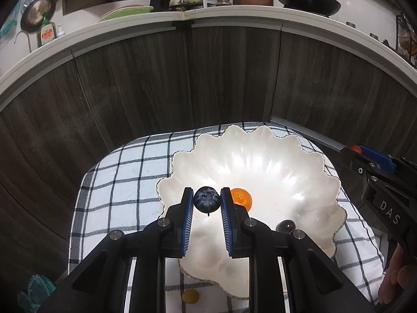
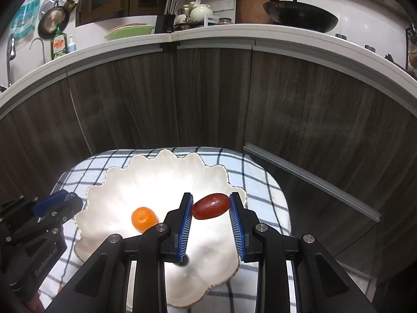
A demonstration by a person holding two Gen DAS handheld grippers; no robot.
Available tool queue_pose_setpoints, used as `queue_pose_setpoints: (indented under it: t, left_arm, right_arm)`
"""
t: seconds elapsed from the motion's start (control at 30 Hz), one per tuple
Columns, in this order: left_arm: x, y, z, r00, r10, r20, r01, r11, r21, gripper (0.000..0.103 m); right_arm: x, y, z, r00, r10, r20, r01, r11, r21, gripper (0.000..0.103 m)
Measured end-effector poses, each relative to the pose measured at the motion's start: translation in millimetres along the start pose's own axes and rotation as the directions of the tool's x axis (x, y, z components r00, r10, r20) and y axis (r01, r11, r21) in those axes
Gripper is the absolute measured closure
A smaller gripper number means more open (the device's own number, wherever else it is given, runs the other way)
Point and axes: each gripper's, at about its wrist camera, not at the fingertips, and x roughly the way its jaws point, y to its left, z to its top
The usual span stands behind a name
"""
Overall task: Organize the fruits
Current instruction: 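Move the held grape tomato and blueberry over the bowl's center with both tools, then open both tools to drop the grape tomato and blueberry into the bowl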
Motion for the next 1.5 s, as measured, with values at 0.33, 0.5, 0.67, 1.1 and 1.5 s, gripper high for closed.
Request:
queue_pose_setpoints:
  t: [0.33, 0.5, 0.67, 1.1, 1.5]
  left_arm:
    - [26, 0, 7, 0.999, 0.010, -0.034, -0.010, 1.000, 0.010, 0.081]
    - [38, -1, 7, 0.998, 0.013, -0.059, -0.013, 1.000, 0.013, 0.081]
    - [46, -1, 4, 0.996, 0.011, -0.091, -0.010, 1.000, 0.010, 0.081]
    - [46, 0, -1, 0.994, 0.033, -0.104, -0.031, 0.999, 0.012, 0.049]
    - [22, 11, 4, 0.996, 0.046, -0.072, -0.047, 0.999, -0.008, 0.035]
  right_arm:
    - [29, -3, 7, 0.999, -0.017, -0.041, 0.017, 1.000, 0.001, 0.073]
    - [44, -4, 7, 0.997, -0.015, -0.079, 0.015, 1.000, 0.006, 0.073]
    - [59, -5, 2, 0.991, -0.016, -0.135, 0.016, 1.000, 0.001, 0.073]
    - [70, -9, -5, 0.979, -0.024, -0.201, 0.024, 1.000, 0.000, 0.049]
    - [41, -8, 3, 0.990, -0.045, -0.132, 0.045, 0.999, 0.001, 0.036]
